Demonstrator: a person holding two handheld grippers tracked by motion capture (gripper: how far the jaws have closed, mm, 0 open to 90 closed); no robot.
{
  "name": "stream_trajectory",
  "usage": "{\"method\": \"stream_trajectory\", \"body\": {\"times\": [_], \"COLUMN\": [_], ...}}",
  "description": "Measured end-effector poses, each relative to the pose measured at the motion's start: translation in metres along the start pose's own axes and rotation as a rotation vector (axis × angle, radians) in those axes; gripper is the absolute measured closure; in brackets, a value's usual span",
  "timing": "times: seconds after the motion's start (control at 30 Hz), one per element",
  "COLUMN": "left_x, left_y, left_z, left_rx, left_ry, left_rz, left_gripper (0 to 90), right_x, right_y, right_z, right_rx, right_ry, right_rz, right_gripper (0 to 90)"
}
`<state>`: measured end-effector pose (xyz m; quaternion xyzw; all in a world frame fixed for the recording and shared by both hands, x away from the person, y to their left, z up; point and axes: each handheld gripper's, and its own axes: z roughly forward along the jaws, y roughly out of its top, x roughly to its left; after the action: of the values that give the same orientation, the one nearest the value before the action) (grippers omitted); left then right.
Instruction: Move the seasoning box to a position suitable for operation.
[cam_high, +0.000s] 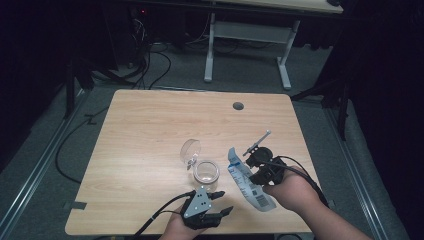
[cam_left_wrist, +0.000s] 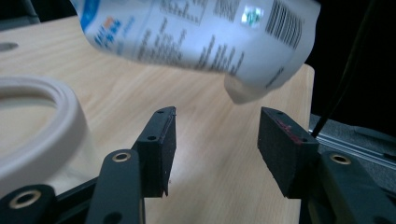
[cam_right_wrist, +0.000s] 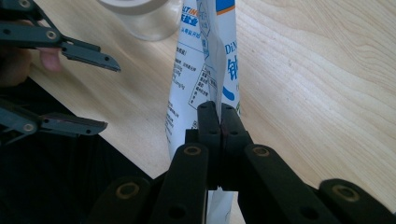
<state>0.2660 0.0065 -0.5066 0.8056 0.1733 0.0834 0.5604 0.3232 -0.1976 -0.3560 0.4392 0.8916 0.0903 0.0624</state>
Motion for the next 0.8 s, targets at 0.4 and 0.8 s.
{"method": "stream_trajectory", "body": {"times": [0.4,0.8], "left_x": [-0.007,-0.009], "left_y": [-0.007,-0.008], "left_z": [0.001,0.003], "left_rx": [0.001,-0.004], "left_ry": [-0.029,-0.052], "left_rz": [0.02,0.021], "left_gripper": [42.5,41.6], "right_x": [0.013,0.033], "right_y": [0.009,0.023], "right_z": [-0.008,-0.006], "right_rx": [0.015,0.038], "right_ry": [0.013,0.011], "right_rz": [0.014,-0.022], "right_gripper": [90.0,90.0]}}
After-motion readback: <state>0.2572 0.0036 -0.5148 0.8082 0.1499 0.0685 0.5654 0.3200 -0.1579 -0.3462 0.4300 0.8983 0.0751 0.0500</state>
